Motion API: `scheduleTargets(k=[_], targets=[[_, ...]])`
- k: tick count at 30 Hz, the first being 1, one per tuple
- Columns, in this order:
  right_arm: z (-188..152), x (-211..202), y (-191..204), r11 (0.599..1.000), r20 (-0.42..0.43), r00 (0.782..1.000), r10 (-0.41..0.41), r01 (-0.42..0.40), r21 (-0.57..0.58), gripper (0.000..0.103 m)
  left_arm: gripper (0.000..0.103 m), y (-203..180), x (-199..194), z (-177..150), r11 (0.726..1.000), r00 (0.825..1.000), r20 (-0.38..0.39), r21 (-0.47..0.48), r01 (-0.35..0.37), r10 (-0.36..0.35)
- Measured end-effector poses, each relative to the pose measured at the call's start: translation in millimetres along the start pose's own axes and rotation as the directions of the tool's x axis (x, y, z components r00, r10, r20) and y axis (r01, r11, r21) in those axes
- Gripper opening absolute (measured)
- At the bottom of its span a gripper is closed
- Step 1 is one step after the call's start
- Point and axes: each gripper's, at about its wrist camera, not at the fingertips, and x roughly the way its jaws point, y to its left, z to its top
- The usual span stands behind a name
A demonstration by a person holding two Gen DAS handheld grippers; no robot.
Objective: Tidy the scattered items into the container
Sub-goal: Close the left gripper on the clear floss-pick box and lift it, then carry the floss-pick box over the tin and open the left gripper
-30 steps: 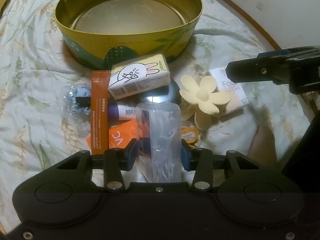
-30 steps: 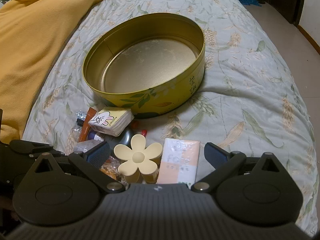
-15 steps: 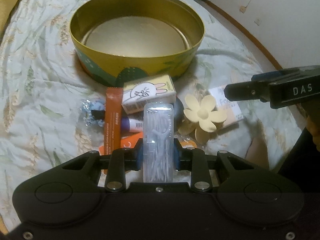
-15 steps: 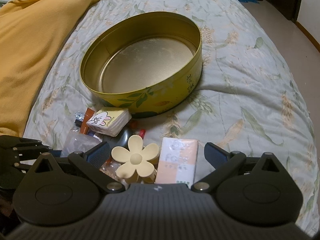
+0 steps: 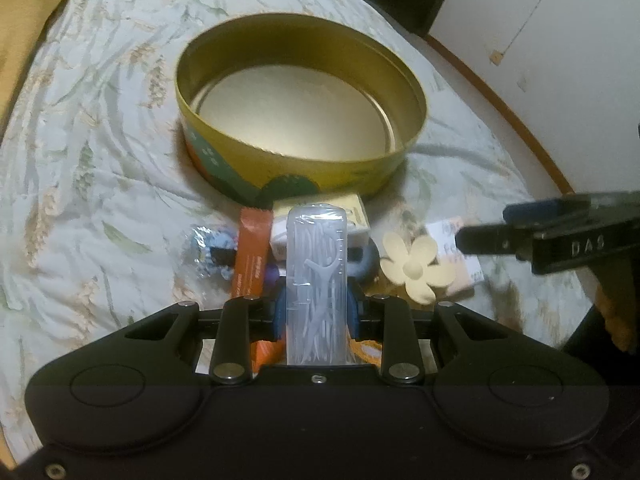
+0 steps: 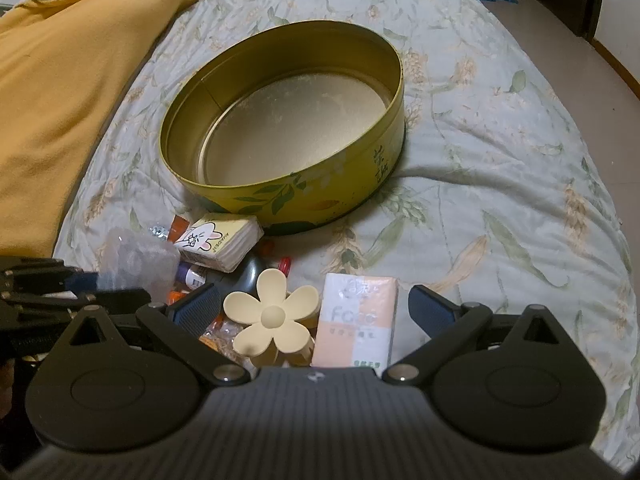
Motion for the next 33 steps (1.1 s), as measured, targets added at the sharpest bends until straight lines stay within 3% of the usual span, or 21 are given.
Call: scheduleTargets(k=[12,22,33], targets=[[1,3,-8,0.999,-0.017,1.0,-0.007,0.008,0.039,0.103,0.026,5,-19,26,1.0,0.998,0.064,-0.022,-0.008,0.009],[2,13,-28,0.988,-0.073,0.997,-0.002,0.013,0.154,0.103,0.026,0,-32,59,1.0,0.993,0.114,-0.001,-0.013,0.013],[4,12,-27,0.987,-0.06,0.997,0.05,-0.04,0.158,0.103,0.026,-1,-15,107,1.0,0.991,0.134,-0.005,-0.024,0.024]])
